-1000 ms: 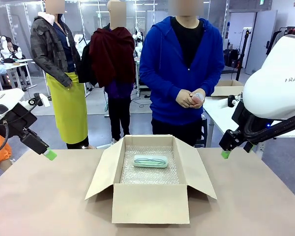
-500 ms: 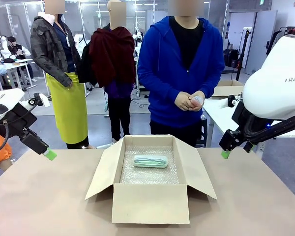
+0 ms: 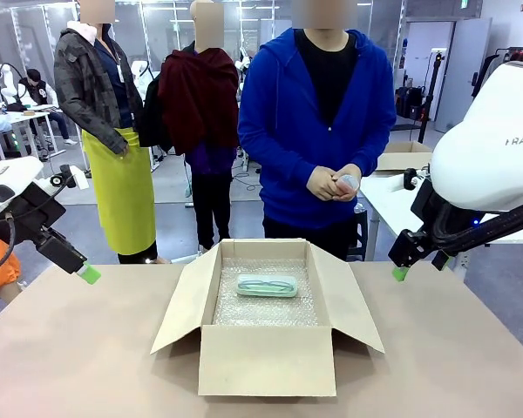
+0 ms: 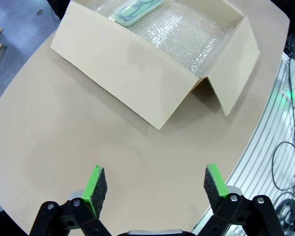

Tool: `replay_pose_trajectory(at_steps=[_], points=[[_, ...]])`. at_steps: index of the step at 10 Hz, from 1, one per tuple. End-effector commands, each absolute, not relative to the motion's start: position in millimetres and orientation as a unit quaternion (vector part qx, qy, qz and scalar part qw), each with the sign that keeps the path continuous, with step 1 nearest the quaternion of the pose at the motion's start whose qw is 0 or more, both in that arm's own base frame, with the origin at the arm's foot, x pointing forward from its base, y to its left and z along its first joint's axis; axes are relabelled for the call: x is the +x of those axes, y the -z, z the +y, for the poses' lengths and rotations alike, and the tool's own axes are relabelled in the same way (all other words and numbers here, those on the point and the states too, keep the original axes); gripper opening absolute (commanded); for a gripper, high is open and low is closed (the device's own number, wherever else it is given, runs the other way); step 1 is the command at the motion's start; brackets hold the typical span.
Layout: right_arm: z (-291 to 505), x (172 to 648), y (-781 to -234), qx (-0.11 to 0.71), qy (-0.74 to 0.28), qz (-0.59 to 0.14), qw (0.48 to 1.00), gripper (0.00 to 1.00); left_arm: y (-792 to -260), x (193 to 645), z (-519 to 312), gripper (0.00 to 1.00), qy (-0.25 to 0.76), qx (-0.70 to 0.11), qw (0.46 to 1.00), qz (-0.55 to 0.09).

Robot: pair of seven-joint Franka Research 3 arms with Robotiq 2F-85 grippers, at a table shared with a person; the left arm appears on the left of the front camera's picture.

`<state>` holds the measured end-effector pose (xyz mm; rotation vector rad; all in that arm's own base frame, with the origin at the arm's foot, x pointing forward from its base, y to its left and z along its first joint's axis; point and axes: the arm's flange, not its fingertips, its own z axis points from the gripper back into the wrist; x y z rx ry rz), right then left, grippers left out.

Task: Pack the glasses set securely to prepare it for shipping.
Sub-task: Put the Glasses case from the right side of the table into the Package Box.

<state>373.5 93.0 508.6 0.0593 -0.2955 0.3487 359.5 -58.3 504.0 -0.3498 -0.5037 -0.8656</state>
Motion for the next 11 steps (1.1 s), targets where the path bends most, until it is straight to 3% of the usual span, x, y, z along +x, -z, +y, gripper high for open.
replay_pose_trajectory(at_steps=[1, 11], points=[[94.3, 374.8, -509.3, 0.026, -0.173, -0.147, 0.974, 0.95, -504.4, 358.9, -55.9, 1.0, 0.419, -0.177, 0.856, -0.245], [94.3, 374.8, -509.3, 0.026, -0.173, -0.147, 0.974, 0.95, -504.4, 358.9, -55.9, 1.0, 0.419, -0.177, 0.856, -0.245]])
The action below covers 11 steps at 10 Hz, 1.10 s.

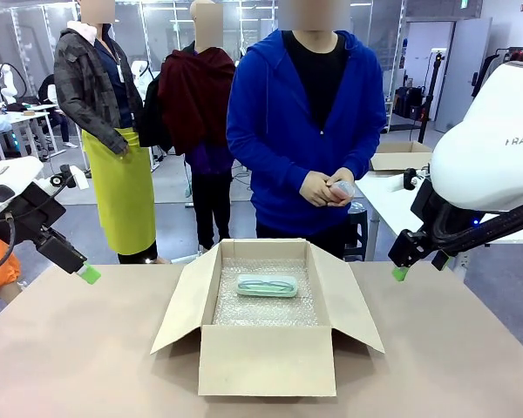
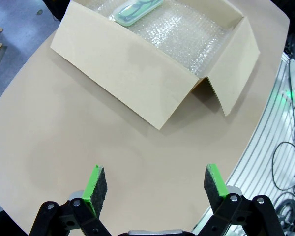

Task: Pack the glasses set securely to prepare it for shipping.
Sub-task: Put the Glasses case from the right side of the table into the Package Box.

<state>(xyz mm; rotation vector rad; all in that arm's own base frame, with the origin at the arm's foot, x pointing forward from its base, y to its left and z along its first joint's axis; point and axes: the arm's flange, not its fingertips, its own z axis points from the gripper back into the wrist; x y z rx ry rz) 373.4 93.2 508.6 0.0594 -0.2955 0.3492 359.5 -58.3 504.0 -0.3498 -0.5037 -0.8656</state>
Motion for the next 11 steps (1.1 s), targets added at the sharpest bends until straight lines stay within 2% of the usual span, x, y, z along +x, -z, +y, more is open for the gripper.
replay_pose_trajectory(at_steps=[1, 11], points=[[94.3, 374.8, -509.3, 0.026, -0.173, -0.147, 0.974, 0.95, -504.4, 358.9, -55.9, 1.0, 0.419, -0.177, 0.856, -0.245], [94.3, 374.8, -509.3, 0.026, -0.173, -0.147, 0.974, 0.95, -504.4, 358.9, -55.9, 1.0, 0.419, -0.177, 0.856, -0.245]])
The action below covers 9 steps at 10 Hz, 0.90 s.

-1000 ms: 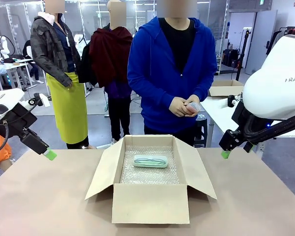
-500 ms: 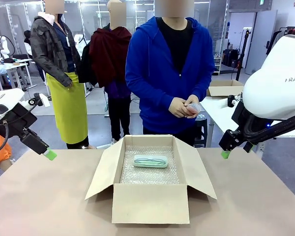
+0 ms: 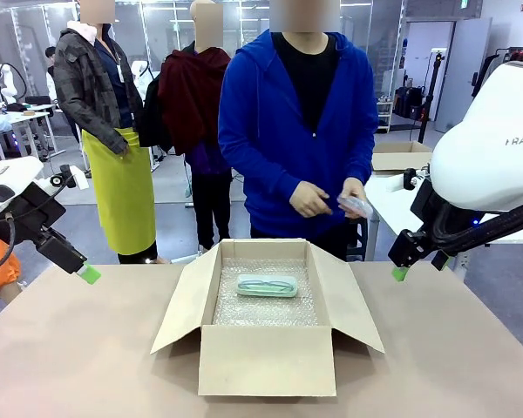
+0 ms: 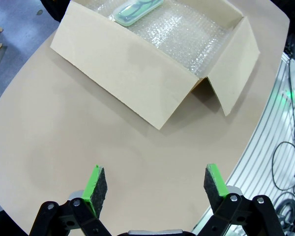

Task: Pack the glasses set securely to prepare it for shipping.
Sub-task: Put the Glasses case from the right side of the table into the Package Box.

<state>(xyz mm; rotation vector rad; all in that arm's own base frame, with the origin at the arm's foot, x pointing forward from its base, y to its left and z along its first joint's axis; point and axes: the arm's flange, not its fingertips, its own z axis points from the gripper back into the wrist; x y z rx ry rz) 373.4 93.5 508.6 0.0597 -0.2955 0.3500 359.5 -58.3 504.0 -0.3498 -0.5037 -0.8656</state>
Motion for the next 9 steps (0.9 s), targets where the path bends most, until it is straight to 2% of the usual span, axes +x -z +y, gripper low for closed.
replay_pose_trajectory(at_steps=[1, 9], points=[[94.3, 374.8, -509.3, 0.026, -0.173, -0.147, 0.974, 0.95, -504.4, 358.9, -55.9, 1.0, 0.419, -0.177, 0.856, -0.245], [94.3, 374.8, -509.3, 0.026, -0.173, -0.147, 0.974, 0.95, -504.4, 358.9, -55.9, 1.0, 0.419, -0.177, 0.856, -0.245]])
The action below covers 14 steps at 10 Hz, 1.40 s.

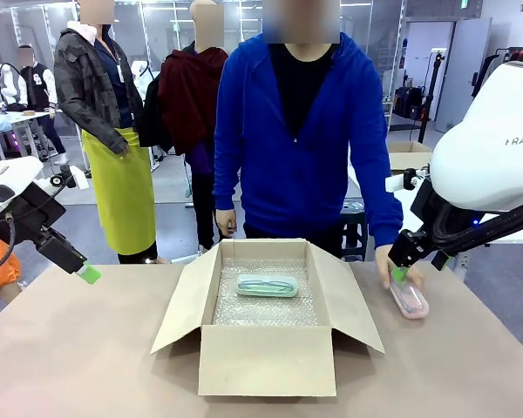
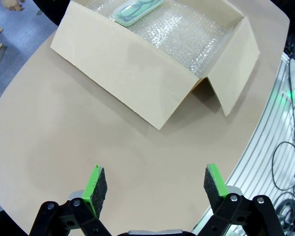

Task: Pack the glasses set securely to prepare it for shipping.
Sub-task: Put the Glasses case from the right side of the table into the Package Box.

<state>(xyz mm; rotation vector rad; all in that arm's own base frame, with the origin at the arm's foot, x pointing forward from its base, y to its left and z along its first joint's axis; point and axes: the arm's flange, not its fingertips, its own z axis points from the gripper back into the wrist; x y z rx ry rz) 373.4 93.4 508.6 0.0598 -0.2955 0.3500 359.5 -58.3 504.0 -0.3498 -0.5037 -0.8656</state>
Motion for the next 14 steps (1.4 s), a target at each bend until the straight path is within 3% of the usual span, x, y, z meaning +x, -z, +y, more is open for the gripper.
replay_pose_trajectory(at_steps=[1, 5, 8, 10, 14], points=[[94.3, 374.8, -509.3, 0.026, -0.173, -0.147, 0.974, 0.95, -504.4, 358.9, -55.9, 1.0, 0.419, -0.177, 0.856, -0.245], [93.4, 373.4, -508.6, 0.03, -0.173, -0.146, 0.973, 0.95, -504.4, 358.9, -55.9, 1.0, 0.419, -0.177, 0.856, -0.245], [66.6, 427.6, -509.4, -0.007, -0.07, -0.138, 0.988, 0.95, -504.4, 358.9, -55.9, 1.0, 0.419, -0.177, 0.856, -0.245], [57.7, 452.4, -499.8, 0.007, -0.058, -0.124, 0.991, 0.95, -504.4, 358.9, -55.9, 1.0, 0.419, -0.177, 0.856, -0.245], [32.9, 527.5, -445.2, -0.01, 0.006, -0.112, 0.994, 0.95, -504.4, 358.9, -55.9, 1.0, 0.419, -0.177, 0.856, -0.245]])
